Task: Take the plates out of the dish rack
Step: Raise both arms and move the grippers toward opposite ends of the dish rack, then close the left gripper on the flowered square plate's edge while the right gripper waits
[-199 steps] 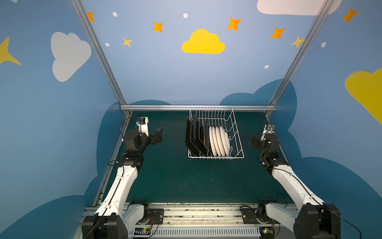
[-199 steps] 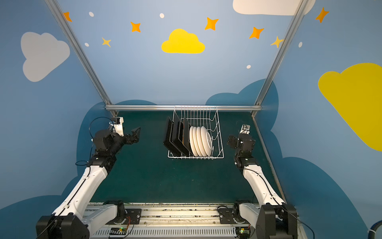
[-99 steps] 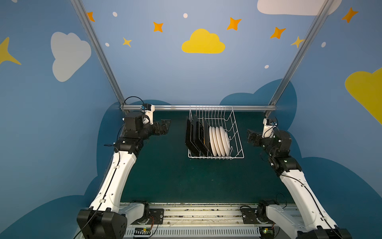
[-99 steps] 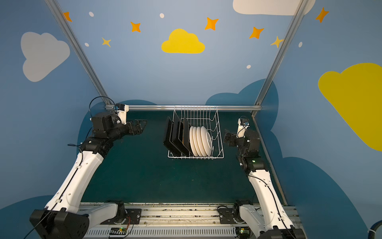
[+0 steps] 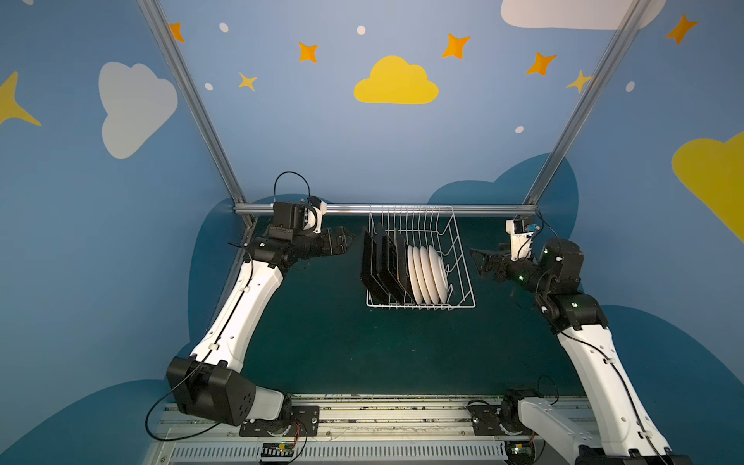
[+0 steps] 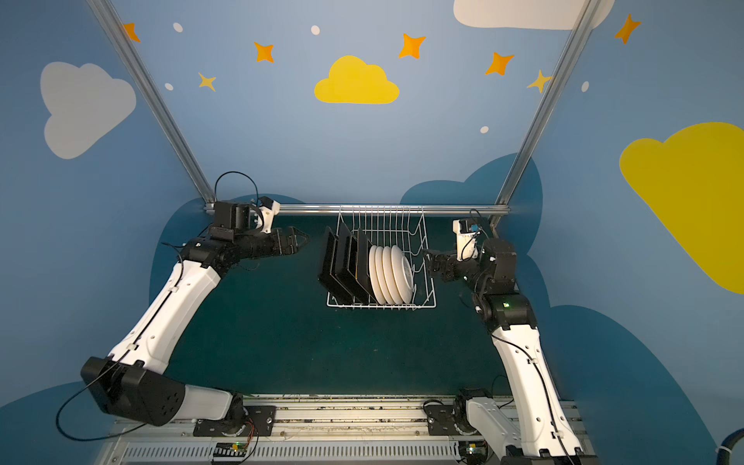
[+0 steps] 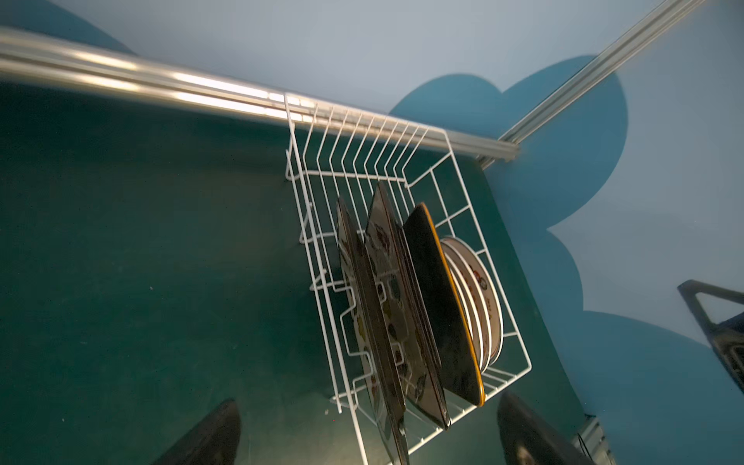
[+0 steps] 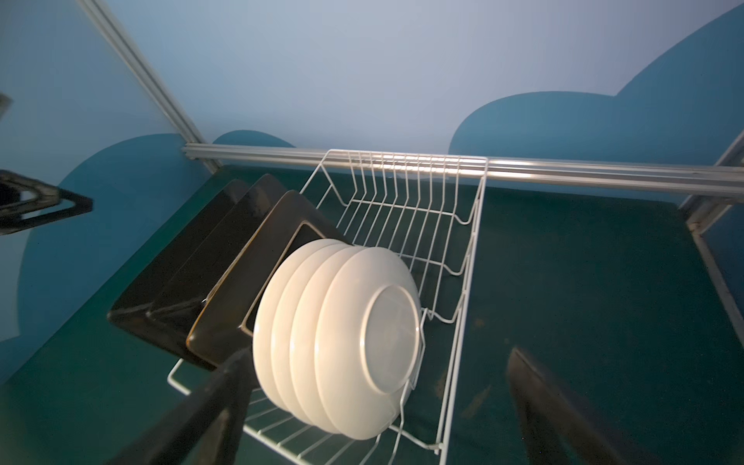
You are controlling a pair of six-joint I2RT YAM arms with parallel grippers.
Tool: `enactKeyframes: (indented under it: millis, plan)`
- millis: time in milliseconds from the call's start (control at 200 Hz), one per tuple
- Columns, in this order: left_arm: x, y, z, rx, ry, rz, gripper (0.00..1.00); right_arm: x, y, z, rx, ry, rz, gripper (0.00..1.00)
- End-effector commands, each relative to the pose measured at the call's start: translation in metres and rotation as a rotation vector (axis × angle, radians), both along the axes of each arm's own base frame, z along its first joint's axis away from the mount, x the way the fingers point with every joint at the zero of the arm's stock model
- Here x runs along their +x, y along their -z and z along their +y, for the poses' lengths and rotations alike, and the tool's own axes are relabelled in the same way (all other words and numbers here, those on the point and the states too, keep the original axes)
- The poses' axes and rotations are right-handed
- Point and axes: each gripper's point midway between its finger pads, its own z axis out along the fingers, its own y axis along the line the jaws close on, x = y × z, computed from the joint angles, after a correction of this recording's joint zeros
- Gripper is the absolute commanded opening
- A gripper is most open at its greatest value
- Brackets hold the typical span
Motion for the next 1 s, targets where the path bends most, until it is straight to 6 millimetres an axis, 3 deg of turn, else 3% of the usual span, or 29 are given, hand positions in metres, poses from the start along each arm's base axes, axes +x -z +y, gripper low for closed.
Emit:
enactKeyframes:
  millis: [0,415,996]
  plan:
    - [-0.007,0.014,-0.009,0.032,0.019,0.098,0.96,-0.011,0.002,0.016,0.019,-0.098,0.056,0.98]
    - [0.007,0.052,-0.032,0.080,0.021,0.252,0.76,-0.018,0.014,0.029,0.021,-0.160,0.123,0.98]
    - [0.025,0.083,-0.054,0.053,0.018,0.330,0.52,-0.015,0.020,0.034,0.026,-0.164,0.128,0.98]
